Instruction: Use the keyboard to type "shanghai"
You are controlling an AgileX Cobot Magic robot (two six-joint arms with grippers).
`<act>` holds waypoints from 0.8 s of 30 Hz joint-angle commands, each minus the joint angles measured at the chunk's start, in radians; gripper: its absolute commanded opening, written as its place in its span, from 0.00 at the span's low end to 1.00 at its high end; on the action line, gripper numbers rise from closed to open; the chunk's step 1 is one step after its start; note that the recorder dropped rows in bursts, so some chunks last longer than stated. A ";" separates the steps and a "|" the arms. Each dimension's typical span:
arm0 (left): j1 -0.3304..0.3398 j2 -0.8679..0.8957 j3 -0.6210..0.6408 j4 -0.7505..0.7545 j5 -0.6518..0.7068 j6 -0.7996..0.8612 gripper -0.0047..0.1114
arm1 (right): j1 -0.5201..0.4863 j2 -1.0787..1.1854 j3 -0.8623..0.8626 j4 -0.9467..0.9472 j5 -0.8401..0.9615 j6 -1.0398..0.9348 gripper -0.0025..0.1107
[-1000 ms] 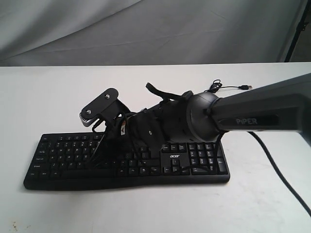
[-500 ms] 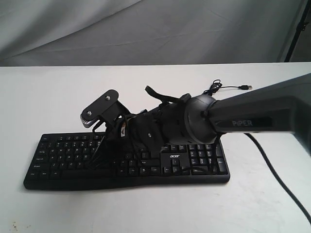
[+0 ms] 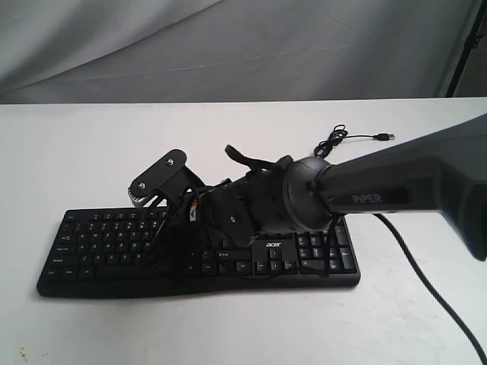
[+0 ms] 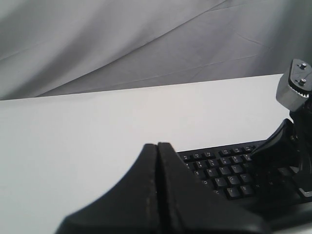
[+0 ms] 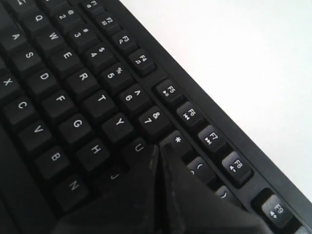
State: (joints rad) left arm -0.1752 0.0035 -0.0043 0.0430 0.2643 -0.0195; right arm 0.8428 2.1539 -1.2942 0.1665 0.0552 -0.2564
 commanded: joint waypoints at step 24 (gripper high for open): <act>-0.004 -0.003 0.004 0.005 -0.003 -0.003 0.04 | 0.027 -0.224 0.046 -0.088 -0.015 -0.012 0.02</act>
State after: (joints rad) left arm -0.1752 0.0035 -0.0043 0.0430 0.2643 -0.0195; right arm 0.8517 2.0363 -1.2781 0.1091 0.0631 -0.2598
